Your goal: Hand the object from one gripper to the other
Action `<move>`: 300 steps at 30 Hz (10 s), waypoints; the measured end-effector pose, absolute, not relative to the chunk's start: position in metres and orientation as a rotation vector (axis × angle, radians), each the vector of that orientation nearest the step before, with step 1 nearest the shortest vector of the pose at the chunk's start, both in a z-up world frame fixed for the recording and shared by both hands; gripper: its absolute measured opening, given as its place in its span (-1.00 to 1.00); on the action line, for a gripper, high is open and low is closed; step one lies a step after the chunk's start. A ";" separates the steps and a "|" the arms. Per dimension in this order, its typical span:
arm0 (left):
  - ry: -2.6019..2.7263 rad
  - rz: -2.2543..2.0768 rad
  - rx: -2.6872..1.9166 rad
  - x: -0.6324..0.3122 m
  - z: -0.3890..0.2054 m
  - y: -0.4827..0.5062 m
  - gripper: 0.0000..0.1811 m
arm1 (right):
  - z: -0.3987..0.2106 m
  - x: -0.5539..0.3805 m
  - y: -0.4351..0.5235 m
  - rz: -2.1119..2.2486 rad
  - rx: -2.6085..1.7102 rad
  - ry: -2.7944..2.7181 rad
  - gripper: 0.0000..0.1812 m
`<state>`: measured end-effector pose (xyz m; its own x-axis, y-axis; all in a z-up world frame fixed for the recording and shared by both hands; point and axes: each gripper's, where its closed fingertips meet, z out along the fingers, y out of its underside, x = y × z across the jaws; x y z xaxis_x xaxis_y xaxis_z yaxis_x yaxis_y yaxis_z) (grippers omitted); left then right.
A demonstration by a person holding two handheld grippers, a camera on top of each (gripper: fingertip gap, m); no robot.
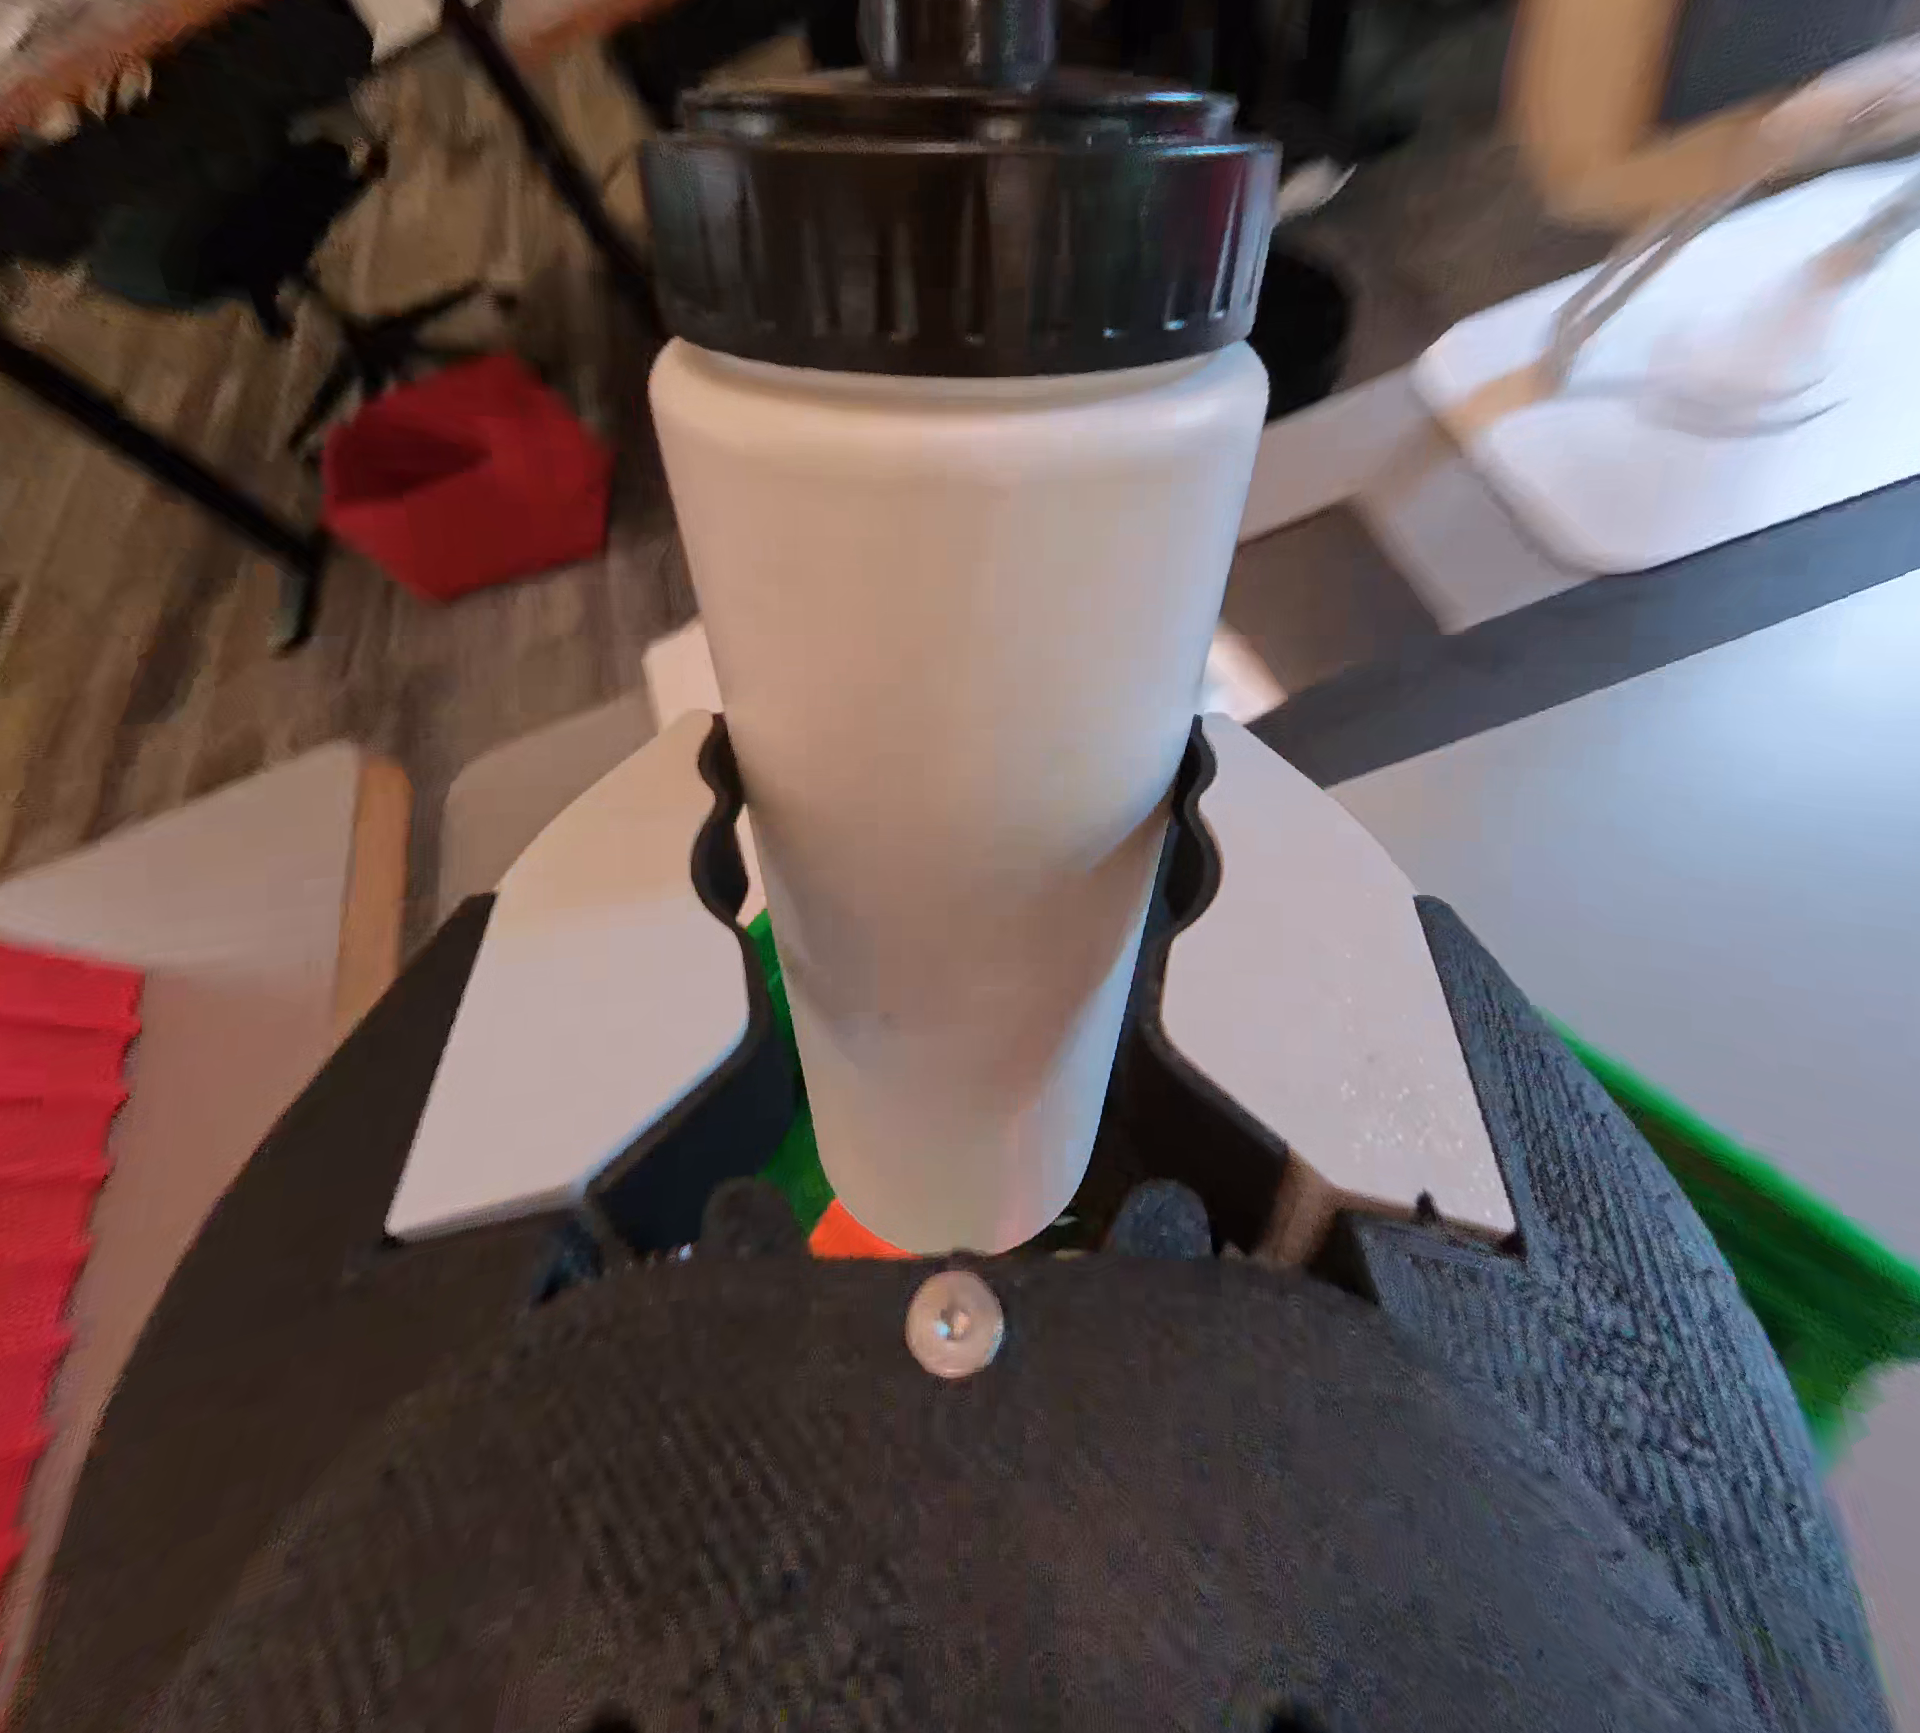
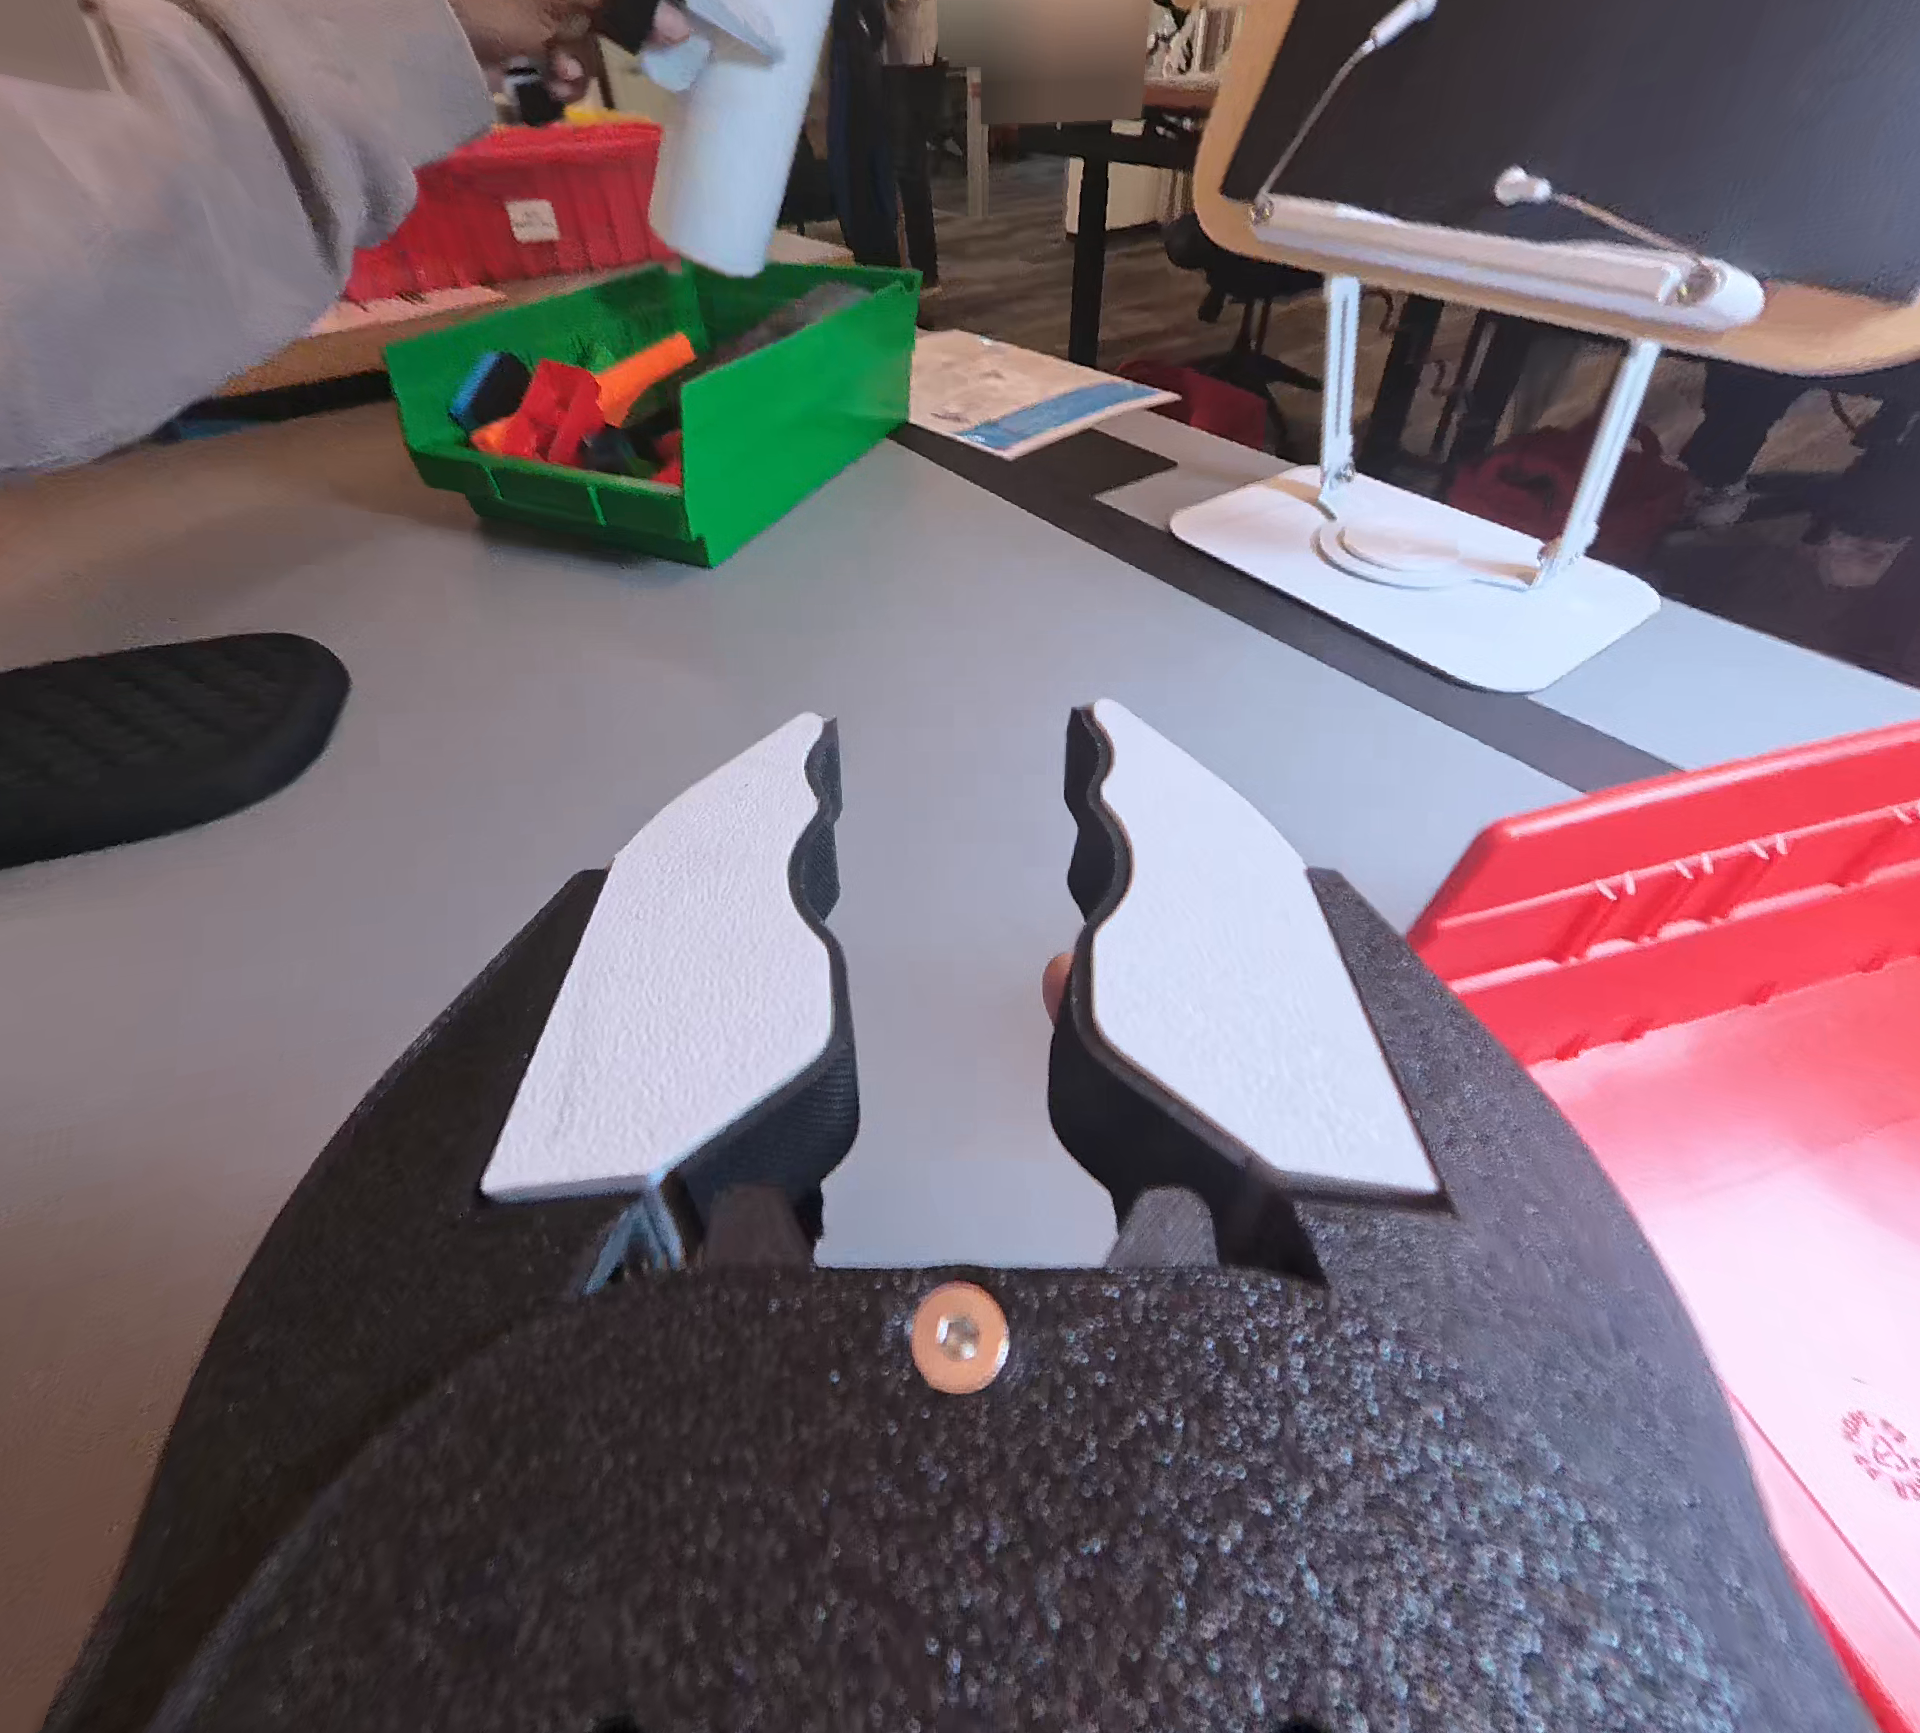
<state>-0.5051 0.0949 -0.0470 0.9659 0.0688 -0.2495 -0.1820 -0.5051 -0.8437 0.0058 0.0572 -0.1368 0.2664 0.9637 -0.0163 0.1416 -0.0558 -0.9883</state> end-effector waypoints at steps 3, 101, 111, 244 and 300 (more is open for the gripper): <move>0.222 -0.014 -1.837 -0.411 0.017 0.080 -0.10 | -0.119 -0.005 0.040 1.045 -1.400 -1.093 -0.49; 1.266 0.320 -1.518 -0.071 -0.079 0.026 0.25 | -0.043 -0.047 0.003 0.506 -1.011 -1.624 -0.02; 1.269 0.399 -1.430 -0.062 -0.092 0.040 0.14 | -0.034 -0.059 -0.021 0.630 -0.942 -1.610 -0.03; 0.949 -0.547 -1.503 -0.070 -0.040 0.012 -0.02 | 0.002 -0.057 0.036 1.404 -1.112 -0.740 -0.05; 0.413 -2.237 -1.400 -0.045 -0.075 0.016 0.13 | -0.042 -0.080 -0.057 -0.020 -0.251 -1.497 -0.04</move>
